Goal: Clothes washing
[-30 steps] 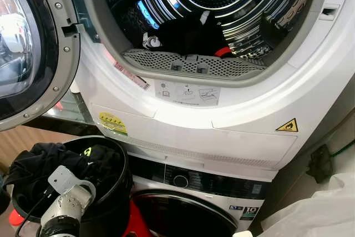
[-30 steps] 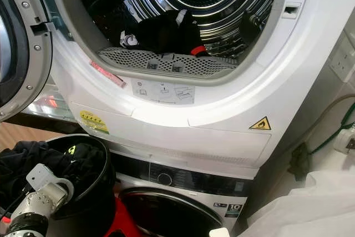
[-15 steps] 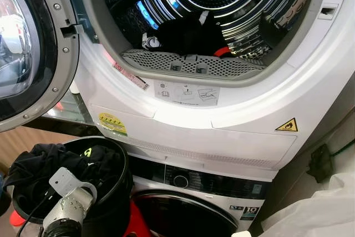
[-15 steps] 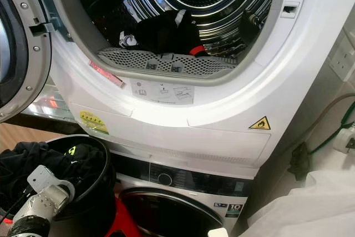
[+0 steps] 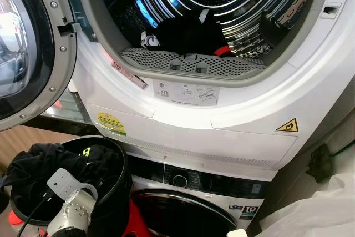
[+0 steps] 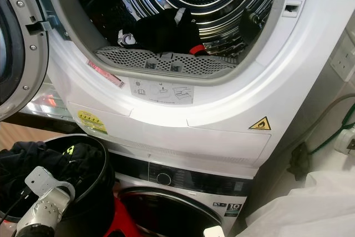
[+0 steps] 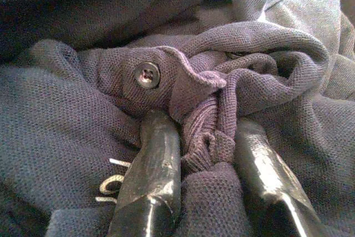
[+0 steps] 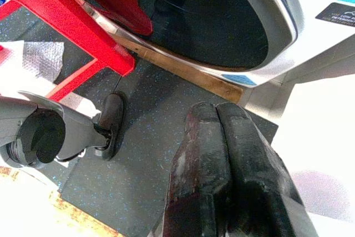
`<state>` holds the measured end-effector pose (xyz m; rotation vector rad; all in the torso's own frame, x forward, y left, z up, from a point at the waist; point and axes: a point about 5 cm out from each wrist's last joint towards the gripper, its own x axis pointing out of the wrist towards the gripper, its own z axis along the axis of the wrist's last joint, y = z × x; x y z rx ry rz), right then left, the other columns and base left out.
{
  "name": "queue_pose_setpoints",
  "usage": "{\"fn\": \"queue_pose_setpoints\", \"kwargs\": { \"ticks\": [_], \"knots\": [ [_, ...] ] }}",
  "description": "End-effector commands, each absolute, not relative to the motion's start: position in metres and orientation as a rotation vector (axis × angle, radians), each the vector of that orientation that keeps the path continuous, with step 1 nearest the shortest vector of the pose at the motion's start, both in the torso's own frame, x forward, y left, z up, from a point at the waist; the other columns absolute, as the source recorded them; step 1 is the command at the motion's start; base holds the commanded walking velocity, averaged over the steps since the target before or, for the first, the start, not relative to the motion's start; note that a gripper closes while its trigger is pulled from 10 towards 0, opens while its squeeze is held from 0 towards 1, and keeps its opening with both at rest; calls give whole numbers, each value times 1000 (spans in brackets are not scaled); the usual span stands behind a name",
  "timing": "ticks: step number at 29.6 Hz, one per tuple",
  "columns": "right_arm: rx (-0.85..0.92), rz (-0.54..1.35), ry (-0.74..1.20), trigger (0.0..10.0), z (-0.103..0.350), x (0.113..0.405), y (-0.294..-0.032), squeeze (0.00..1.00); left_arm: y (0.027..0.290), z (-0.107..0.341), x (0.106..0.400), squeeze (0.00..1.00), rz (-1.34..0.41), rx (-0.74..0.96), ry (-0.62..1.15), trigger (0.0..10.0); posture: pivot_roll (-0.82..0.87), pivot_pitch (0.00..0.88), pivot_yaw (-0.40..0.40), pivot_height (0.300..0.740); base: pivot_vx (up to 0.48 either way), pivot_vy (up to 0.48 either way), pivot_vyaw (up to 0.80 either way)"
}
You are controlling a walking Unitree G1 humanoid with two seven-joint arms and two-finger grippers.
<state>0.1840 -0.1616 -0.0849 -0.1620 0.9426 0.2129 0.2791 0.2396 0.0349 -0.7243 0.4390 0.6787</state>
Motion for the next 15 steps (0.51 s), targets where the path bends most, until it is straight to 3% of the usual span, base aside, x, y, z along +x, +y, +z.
{"fn": "queue_pose_setpoints", "kwargs": {
  "ticks": [1, 4, 15],
  "knots": [
    [-162, 219, 949, 10000, -85, 184, -160, 0, 232, 29, 271, 0, 695, -702, 470, 0, 127, 0, 2, 740, 0, 0, 0],
    [-162, 222, 951, 10000, -86, 183, -159, 0, 233, 34, 268, 0, 703, -672, 431, 0, 130, 0, 2, 740, 0, 0, 0],
    [-176, 242, 959, 10000, -86, 182, -160, 0, 244, 106, 245, 0, 712, -339, -54, 0, 154, 0, -10, 740, 0, 0, 0]
  ]
}}
